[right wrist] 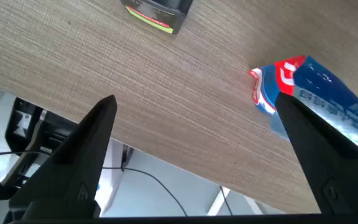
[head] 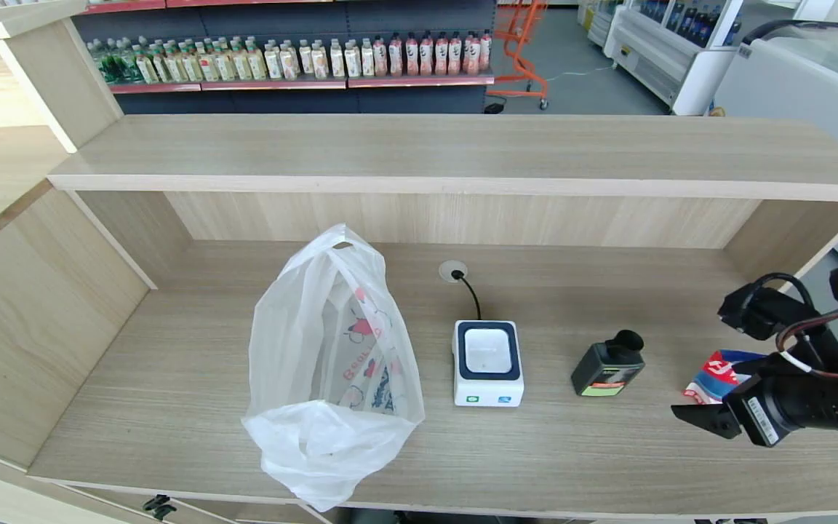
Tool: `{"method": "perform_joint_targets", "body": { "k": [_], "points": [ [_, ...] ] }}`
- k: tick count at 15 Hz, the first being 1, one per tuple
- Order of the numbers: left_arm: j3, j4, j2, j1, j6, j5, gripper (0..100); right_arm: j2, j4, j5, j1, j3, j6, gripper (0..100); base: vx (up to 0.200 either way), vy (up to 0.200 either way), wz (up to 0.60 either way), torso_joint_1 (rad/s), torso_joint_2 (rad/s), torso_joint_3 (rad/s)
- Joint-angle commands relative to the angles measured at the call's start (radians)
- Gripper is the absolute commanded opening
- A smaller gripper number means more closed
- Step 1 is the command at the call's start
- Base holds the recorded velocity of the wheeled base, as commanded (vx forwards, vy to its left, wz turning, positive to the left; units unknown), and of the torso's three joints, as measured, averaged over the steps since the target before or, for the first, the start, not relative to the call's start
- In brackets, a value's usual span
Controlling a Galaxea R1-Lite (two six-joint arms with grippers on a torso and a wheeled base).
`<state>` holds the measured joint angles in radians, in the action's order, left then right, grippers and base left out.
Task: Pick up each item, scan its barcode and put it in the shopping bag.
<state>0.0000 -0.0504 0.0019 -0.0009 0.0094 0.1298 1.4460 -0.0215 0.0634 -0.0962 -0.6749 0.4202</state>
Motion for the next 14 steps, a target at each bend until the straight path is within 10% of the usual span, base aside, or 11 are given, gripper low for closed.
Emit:
{"method": "perform_joint_targets", "body": {
  "k": [1, 14],
  "points": [
    [0.0, 0.0, 0.0, -0.001, 0.0, 0.001, 100, 0.123, -0.054, 0.001, -0.017, -0.002, 0.063, 100, 0.0, 0.0, 0.0, 0.0, 0.0, 0.0],
    [0.0, 0.0, 0.0, -0.001, 0.0, 0.001, 100, 0.35, -0.38, 0.032, -0.112, -0.035, 0.189, 100, 0.0, 0.0, 0.0, 0.0, 0.0, 0.0]
  ]
}}
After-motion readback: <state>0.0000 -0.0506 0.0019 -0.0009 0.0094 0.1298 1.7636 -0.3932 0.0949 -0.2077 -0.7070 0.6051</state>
